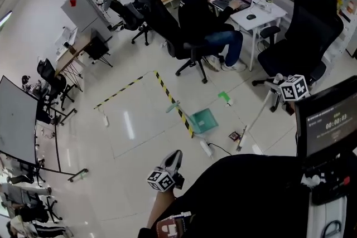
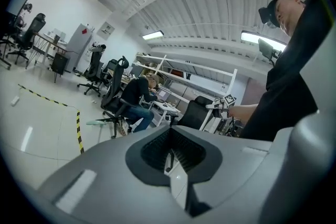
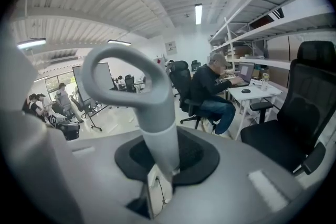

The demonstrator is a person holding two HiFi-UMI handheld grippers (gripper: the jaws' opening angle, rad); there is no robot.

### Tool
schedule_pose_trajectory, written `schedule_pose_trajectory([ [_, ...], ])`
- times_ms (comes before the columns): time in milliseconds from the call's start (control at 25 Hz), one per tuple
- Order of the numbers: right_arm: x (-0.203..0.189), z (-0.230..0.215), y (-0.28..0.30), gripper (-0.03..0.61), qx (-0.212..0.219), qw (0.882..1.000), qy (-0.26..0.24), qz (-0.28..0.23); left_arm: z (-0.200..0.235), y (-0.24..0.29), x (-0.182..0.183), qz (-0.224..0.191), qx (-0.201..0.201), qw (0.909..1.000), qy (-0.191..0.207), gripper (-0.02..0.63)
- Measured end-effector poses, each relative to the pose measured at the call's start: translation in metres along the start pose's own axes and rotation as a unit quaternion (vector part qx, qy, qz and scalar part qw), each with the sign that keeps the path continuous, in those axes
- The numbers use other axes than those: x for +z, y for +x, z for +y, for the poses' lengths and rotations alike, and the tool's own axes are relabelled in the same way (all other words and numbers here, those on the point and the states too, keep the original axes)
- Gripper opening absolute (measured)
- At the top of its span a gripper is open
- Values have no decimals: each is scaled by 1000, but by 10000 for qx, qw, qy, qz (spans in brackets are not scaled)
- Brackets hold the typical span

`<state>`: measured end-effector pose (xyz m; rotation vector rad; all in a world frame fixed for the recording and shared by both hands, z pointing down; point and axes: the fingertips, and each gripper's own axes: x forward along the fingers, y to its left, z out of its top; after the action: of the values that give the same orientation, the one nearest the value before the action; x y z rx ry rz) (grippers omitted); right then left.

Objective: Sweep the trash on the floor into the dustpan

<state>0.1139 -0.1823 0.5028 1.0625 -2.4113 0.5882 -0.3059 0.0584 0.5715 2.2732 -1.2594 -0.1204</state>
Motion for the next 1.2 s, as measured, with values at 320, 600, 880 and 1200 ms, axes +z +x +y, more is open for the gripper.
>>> schedule_pose_trajectory([
  [320,35,-16,69,49,337,9981,-502,63,44,60,28,81,77,9999,-10,-5],
  [600,78,-75,151,49,1659,9781,-1242,205,51,161,30,-203,1059,9933,-414,-5],
  [880,104,-121,214,49,2456,9436,-2135,616,30,240,32,-95,1344,9886,-675,-5],
  [1200,72,-114,287,46,2215,8932,-3472,1807,102,209,26,66,1065,9919,-691,-5],
])
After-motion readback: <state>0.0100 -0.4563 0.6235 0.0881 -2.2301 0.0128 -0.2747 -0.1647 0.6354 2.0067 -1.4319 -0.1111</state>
